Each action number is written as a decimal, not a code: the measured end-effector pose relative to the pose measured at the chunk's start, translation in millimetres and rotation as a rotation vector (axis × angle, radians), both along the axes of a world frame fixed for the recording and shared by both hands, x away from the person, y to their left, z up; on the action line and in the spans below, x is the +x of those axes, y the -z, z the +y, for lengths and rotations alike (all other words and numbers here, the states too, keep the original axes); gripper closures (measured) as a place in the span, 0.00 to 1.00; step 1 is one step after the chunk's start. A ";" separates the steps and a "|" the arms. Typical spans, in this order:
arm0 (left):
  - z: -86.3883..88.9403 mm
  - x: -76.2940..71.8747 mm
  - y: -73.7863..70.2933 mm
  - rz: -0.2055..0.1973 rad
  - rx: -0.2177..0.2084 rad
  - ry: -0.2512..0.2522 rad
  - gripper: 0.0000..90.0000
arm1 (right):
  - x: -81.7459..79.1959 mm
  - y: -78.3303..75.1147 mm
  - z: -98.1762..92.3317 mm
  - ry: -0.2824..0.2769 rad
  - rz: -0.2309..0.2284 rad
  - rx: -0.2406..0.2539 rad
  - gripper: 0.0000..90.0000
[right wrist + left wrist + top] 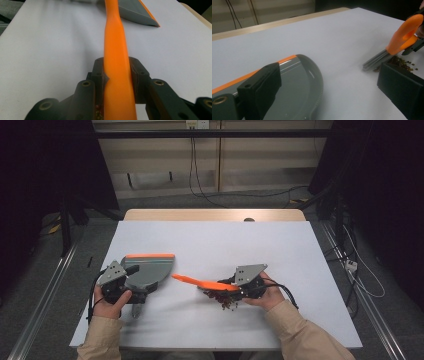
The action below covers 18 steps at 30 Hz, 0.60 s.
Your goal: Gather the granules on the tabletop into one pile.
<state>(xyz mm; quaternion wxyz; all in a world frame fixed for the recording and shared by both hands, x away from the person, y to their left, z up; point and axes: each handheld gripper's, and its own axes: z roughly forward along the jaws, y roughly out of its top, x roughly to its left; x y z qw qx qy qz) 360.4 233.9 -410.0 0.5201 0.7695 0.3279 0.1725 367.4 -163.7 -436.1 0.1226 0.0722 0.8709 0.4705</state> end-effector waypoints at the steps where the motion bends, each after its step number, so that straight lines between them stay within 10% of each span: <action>1: -0.1 0.0 0.0 0.000 0.000 0.000 0.06 | 0.2 0.0 -0.3 -0.001 0.006 0.005 0.78; 18: -0.2 0.6 0.3 0.001 0.002 0.000 0.06 | 5.6 -6.0 -4.5 0.064 0.000 0.064 0.79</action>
